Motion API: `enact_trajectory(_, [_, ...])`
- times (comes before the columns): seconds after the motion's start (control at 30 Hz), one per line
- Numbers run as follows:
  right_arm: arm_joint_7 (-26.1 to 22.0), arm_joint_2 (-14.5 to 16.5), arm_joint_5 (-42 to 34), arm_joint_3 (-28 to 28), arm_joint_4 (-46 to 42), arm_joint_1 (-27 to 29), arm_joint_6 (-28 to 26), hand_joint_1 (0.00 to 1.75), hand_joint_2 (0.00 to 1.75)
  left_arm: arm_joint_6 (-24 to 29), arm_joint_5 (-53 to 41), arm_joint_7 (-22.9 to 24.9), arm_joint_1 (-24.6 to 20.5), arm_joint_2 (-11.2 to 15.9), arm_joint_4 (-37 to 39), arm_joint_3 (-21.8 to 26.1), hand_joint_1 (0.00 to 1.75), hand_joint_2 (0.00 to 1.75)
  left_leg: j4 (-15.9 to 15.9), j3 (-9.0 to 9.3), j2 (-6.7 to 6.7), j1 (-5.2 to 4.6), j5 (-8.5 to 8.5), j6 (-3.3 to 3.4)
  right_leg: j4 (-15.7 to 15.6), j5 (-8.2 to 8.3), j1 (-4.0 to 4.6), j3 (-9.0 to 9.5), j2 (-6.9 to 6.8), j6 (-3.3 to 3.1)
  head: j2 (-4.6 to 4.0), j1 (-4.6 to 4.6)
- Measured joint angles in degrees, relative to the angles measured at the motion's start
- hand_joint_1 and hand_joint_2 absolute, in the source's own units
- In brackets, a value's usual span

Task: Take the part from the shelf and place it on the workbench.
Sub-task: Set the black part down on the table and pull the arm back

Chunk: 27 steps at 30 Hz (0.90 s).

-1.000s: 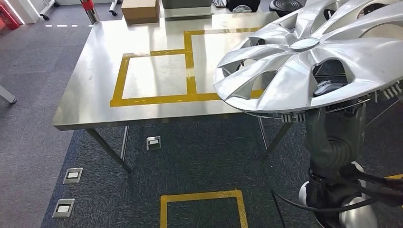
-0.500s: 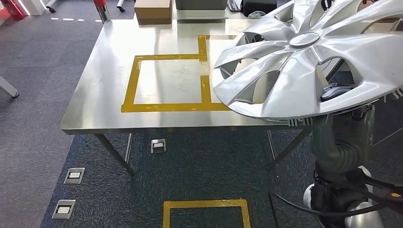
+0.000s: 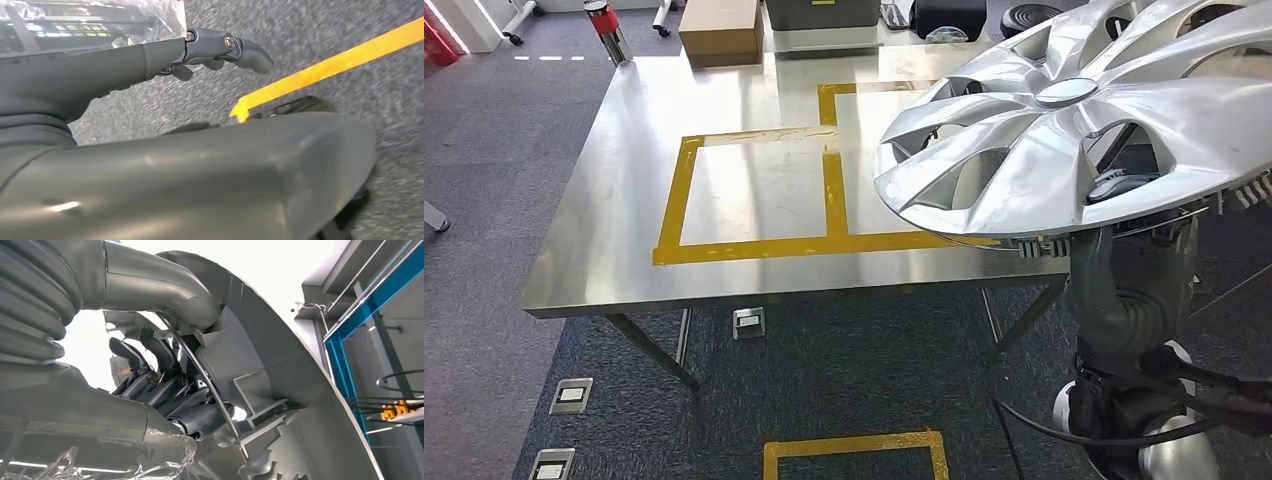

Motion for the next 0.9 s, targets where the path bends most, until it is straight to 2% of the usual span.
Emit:
enact_trajectory(0.03, [0.0,0.0,0.0,0.0,0.0,0.0,0.0,1.75,1.75,0.0,-0.1,0.0,0.0,0.0,0.0,0.0,0.00,1.75,-3.1,0.80,0.05,-0.11,1.48,0.14,0.1,-0.30,-0.02,0.39,0.02,0.24,0.00,-0.07])
enact_trajectory(0.07, [-0.1,0.0,0.0,0.0,0.0,-0.1,0.0,1.75,1.75,0.0,-0.1,0.0,-0.1,0.0,0.0,0.0,0.00,1.75,-5.1,1.41,0.08,-0.27,2.20,0.46,0.2,-0.57,-0.01,0.52,0.05,0.59,0.00,-0.21])
enact_trajectory(0.13, [-0.1,0.0,-0.1,-0.1,0.0,-0.1,0.0,1.75,1.75,0.0,-0.1,0.1,0.0,0.0,0.0,0.0,0.00,1.75,-6.2,1.62,0.13,-0.60,1.78,1.28,0.3,-0.91,0.01,0.47,0.09,1.39,-0.01,-0.35])
enact_trajectory(0.2, [-0.1,0.1,-0.2,-0.1,-0.1,0.0,0.0,1.75,1.75,0.0,-0.1,0.1,-0.1,0.0,0.0,0.0,0.00,1.75,-6.7,1.93,0.13,-0.47,2.08,2.06,0.5,-1.57,-0.03,0.44,0.05,2.15,-0.01,-0.26])
enact_trajectory(0.23, [-0.2,0.1,-0.3,-0.1,-0.1,0.0,0.0,1.75,1.75,0.0,-0.2,0.0,-0.1,0.0,0.0,0.0,0.00,1.75,-6.9,2.07,0.13,-0.36,2.15,2.37,1.6,-2.37,-0.04,-0.01,0.03,2.38,-0.01,-0.08])
enact_trajectory(0.27, [-0.2,0.1,-0.3,-0.2,-0.1,0.0,0.0,1.75,1.75,0.0,-0.2,0.0,-0.2,0.0,0.0,0.0,0.00,1.75,-7.2,2.22,0.13,-0.25,2.18,2.65,3.9,-3.67,-0.04,-1.09,0.02,2.56,-0.01,0.21])
enact_trajectory(0.33, [-0.2,0.1,-0.3,-0.2,-0.1,0.0,0.0,1.75,1.75,0.0,-0.2,0.0,-0.3,0.0,0.0,0.0,0.00,1.75,-7.1,2.29,0.13,-0.38,1.98,3.12,11.5,-6.82,-0.03,-5.15,0.03,2.72,0.00,0.91])
enact_trajectory(0.37, [-0.2,0.1,-0.3,-0.2,-0.1,0.1,0.0,1.75,1.75,0.0,-0.2,-0.1,-0.3,0.0,0.0,0.0,0.00,1.75,-7.1,2.33,0.13,-0.50,1.85,3.28,14.9,-7.68,-0.02,-7.18,0.03,2.75,0.00,1.15])
enact_trajectory(0.4, [-0.2,0.1,-0.3,-0.2,0.0,0.1,0.0,1.75,1.75,0.0,-0.2,-0.1,-0.3,0.0,0.0,0.0,0.00,1.75,-7.0,2.44,0.11,-0.64,1.69,3.41,16.6,-7.45,0.00,-8.49,0.03,2.69,0.00,1.31])
enact_trajectory(0.43, [-0.2,0.1,-0.3,-0.2,0.0,0.1,0.0,1.75,1.75,0.0,-0.2,-0.1,-0.2,0.0,0.0,0.0,0.00,1.75,-7.0,2.63,0.06,-0.79,1.51,3.49,16.0,-6.06,0.06,-8.72,0.03,2.50,0.00,1.46])
enact_trajectory(0.5, [-0.2,0.1,-0.3,-0.2,0.0,0.1,0.0,1.75,1.75,0.0,-0.2,-0.1,-0.2,-0.1,0.0,0.0,0.00,1.75,-6.9,3.18,-0.10,-1.02,1.06,3.50,9.4,-1.29,0.35,-6.42,0.02,1.69,0.00,1.80])
enact_trajectory(0.53, [-0.2,0.1,-0.3,-0.2,0.0,0.1,0.0,1.75,1.75,0.0,-0.2,-0.1,-0.3,-0.1,0.0,0.0,0.00,1.75,-6.9,3.33,-0.17,-1.20,0.86,3.41,5.9,0.44,0.59,-5.02,-0.02,1.18,0.00,1.85])
enact_trajectory(0.57, [-0.2,0.1,-0.3,-0.2,0.0,0.1,0.0,1.75,1.75,0.0,-0.2,-0.1,-0.3,-0.2,0.0,0.0,0.00,1.75,-6.8,3.31,-0.20,-1.25,0.73,3.24,3.2,1.35,0.82,-3.93,-0.04,0.78,0.00,1.91])
enact_trajectory(0.63, [-0.3,0.1,-0.3,-0.2,0.0,0.1,0.0,1.75,1.75,0.0,-0.2,-0.1,-0.3,-0.4,0.0,0.0,0.00,1.75,-6.8,3.06,-0.19,-1.26,0.65,2.72,1.4,1.26,1.15,-3.26,0.00,0.39,0.00,1.91])
enact_trajectory(0.73, [-0.3,0.1,-0.3,-0.2,0.0,0.1,0.0,1.75,1.75,-0.1,-0.1,0.0,-0.2,-0.4,0.0,0.0,0.00,1.75,-6.0,2.87,-0.13,-1.18,-0.27,1.70,0.2,1.37,0.70,-2.56,-0.04,-0.05,0.00,1.91])
enact_trajectory(0.8, [-0.3,0.1,-0.3,-0.2,0.0,0.1,0.0,1.75,1.75,-0.1,-0.1,0.0,-0.2,-0.4,0.0,0.0,0.00,1.75,-1.2,0.93,-0.07,-0.91,-2.99,0.94,-0.3,1.36,0.33,-1.87,-0.27,-0.34,0.00,1.37])
enact_trajectory(0.87, [-0.3,0.1,-0.3,-0.2,0.0,0.1,0.0,1.75,1.75,-0.1,-0.1,0.0,-0.1,-0.4,0.0,0.0,0.00,1.75,6.1,-2.43,-0.04,-0.38,-5.85,0.29,-0.3,1.11,0.22,-1.55,-0.38,-0.45,0.00,0.80])
enact_trajectory(0.9, [-0.3,0.1,-0.3,-0.2,0.0,0.1,0.0,1.75,1.75,-0.1,-0.1,0.0,-0.1,-0.4,0.0,0.0,0.00,1.75,8.2,-3.55,-0.01,-0.16,-6.10,0.04,-0.2,0.95,0.17,-1.40,-0.36,-0.40,0.00,0.64])
